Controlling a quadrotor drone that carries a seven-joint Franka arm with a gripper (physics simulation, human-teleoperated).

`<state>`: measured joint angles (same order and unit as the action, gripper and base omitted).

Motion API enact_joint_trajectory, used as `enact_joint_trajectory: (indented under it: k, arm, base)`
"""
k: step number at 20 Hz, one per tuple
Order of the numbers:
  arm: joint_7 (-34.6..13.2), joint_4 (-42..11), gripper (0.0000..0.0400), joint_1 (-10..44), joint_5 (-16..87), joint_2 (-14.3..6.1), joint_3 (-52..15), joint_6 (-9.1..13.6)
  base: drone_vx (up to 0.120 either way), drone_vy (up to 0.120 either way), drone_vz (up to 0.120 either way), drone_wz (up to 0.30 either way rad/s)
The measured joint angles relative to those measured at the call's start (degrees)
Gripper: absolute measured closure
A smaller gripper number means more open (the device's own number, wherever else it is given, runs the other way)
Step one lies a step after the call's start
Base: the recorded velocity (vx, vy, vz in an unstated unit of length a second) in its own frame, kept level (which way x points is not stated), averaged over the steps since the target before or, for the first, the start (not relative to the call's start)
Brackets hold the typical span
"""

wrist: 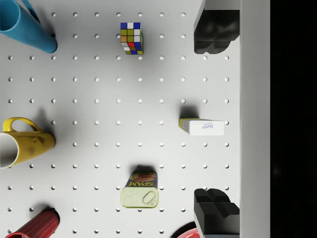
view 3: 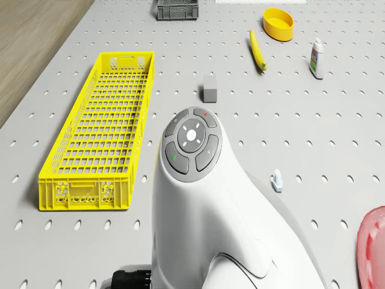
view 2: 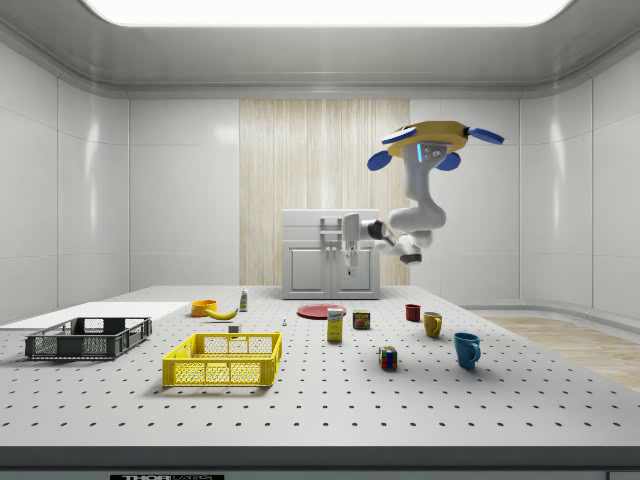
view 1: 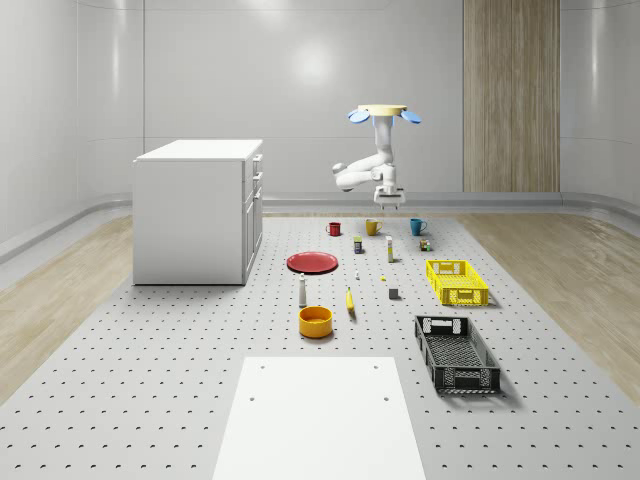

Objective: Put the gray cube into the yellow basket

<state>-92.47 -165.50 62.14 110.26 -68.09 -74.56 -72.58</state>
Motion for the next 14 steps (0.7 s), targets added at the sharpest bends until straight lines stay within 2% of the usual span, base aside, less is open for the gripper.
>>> enact_joint_trajectory:
  k: [14]
  arm:
    - [-1.06, 0.24, 0.0000, 1.12, -1.83, -3.62, -1.01, -3.33]
  base:
    - [0.120, 0.000, 0.000, 0.000]
